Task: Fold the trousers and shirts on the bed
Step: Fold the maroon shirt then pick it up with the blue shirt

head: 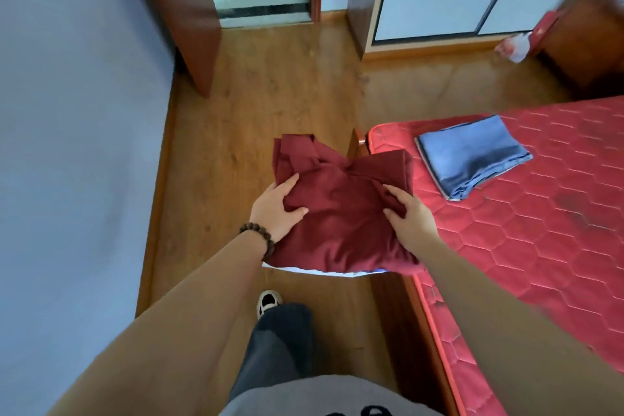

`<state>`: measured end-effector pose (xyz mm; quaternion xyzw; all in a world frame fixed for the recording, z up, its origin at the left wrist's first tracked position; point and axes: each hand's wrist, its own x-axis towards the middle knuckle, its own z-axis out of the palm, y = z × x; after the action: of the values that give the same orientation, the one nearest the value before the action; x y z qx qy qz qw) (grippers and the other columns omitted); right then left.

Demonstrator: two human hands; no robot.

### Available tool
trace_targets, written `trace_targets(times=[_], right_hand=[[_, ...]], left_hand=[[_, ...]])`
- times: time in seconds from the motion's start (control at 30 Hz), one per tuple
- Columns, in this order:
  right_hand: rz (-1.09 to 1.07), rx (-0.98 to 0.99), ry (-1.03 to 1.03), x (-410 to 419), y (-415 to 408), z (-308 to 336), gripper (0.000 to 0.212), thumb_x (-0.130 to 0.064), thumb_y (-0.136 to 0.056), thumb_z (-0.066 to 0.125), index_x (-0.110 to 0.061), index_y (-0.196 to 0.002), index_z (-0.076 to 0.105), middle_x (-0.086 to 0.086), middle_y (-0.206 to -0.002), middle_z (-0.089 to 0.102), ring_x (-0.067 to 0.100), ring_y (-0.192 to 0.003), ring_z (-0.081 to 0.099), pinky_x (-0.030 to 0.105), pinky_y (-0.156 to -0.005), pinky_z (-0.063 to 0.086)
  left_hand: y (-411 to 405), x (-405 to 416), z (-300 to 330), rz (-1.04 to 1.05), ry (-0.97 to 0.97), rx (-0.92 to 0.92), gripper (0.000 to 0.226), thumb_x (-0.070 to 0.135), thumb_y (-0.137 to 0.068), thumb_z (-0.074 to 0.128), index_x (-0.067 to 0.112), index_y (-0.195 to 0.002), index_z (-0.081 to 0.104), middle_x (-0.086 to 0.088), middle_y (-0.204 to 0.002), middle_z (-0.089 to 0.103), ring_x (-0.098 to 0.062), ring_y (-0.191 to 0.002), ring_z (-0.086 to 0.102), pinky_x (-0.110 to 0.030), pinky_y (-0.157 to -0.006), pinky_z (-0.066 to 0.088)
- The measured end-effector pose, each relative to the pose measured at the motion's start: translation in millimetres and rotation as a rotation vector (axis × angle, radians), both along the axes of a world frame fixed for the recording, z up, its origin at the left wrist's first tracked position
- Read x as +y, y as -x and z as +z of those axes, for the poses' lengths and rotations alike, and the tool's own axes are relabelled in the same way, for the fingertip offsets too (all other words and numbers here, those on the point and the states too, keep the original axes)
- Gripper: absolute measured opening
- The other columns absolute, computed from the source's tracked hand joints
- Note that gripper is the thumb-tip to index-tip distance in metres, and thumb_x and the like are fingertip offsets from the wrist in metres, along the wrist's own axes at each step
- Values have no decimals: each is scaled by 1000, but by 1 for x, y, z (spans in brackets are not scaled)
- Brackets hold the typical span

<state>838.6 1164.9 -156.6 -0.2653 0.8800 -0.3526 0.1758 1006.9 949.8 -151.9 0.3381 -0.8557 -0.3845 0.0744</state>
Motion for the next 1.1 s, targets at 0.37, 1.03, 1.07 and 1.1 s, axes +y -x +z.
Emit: trace_targets(times=[0.37,1.03,1.07,1.1], right_hand=[[-237,16,-38,-146,86,23,52,-11,-86,63,-31,-133,54,4,-129,58,22,-119,53,20,-97,33],[-735,-30,51,-276,433,-17,52,-9,-84,64,-31,-131,56,4,-126,59,22,-116,55,17,-95,33],[-768,-33,54,-274,447,-15,53,-9,-84,64,-31,-131,56,3,-126,59,21,-117,54,16,-95,32],[-803,-38,52,-272,459,-13,53,-8,-84,64,-30,-131,56,4,-126,59,21,-117,54,16,-95,32]], left_hand=[[144,-182,12,-242,-30,16,71,31,-79,74,37,-142,41,-1,-133,51,-18,-121,52,-17,-95,32],[620,-324,-1,-679,91,-45,72,31,-76,76,37,-140,44,-2,-131,54,-19,-120,53,-16,-93,33],[643,-322,2,-715,91,-47,72,30,-76,76,36,-140,44,-1,-131,54,-19,-120,53,-15,-93,32],[665,-318,4,-752,86,-52,72,30,-76,76,35,-140,45,-1,-132,54,-18,-120,52,-14,-93,31]])
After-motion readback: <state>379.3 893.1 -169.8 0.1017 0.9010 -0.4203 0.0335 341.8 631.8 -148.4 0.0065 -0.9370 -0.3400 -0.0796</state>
